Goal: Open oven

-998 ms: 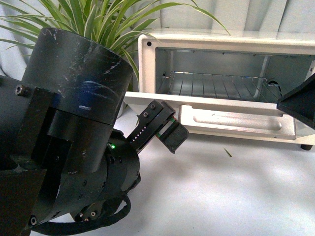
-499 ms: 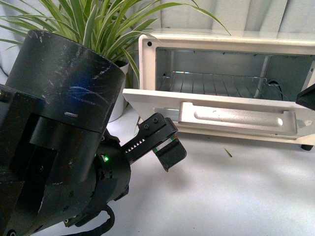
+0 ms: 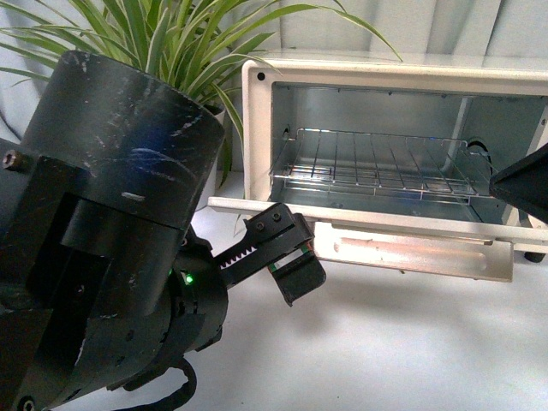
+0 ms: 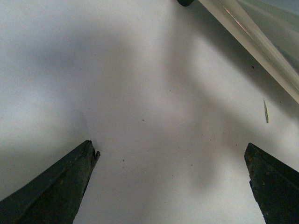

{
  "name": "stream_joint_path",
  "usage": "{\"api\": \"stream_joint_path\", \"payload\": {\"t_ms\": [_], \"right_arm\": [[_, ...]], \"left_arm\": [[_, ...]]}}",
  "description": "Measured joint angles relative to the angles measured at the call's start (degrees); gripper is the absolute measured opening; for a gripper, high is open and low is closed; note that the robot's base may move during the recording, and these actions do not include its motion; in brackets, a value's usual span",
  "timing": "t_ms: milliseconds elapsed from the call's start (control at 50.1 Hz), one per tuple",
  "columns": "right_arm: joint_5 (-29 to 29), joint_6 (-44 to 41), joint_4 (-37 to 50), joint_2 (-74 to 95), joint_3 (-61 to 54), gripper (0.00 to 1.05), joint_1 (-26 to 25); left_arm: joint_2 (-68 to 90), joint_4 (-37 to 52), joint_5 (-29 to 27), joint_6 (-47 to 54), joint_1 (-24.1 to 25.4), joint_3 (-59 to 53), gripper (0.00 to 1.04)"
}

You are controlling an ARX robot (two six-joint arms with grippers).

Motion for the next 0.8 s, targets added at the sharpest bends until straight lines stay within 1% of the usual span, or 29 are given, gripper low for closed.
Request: {"api": "stream_joint_path", "payload": {"t_ms": [100,240,419,599,798], "right_arm": [[-0.1,-1.0,0.2,0.0,-0.5,0.95,0.2],[-1.6,-2.0,-1.0,-2.0,-1.9,0.95,0.7],[-2.7,-2.7,-2.8,-6.3,-2.1,0.95,0.8],[-3.8,-2.9,-3.9,-10.0,-4.8,0.95,0.1],[-4.7,-2.8,-3.9,-11.8,-7.8,0.95,-1.8]], "left_arm": [[0.0,-0.1,-0.1,0.2,0.0,0.0,0.98],[0.0,-0.5,-1.2,2.1,-0.2,0.0,0.98],[-0.1,-1.5,-3.2,6.8,-0.2,-0.2,0.98],[-0.2,-1.4,-7.6,17.1,-0.2,-1.6,0.98],[-0.2,0.3,-9.9,25.2,-0.2,-3.5,0.98]]}}
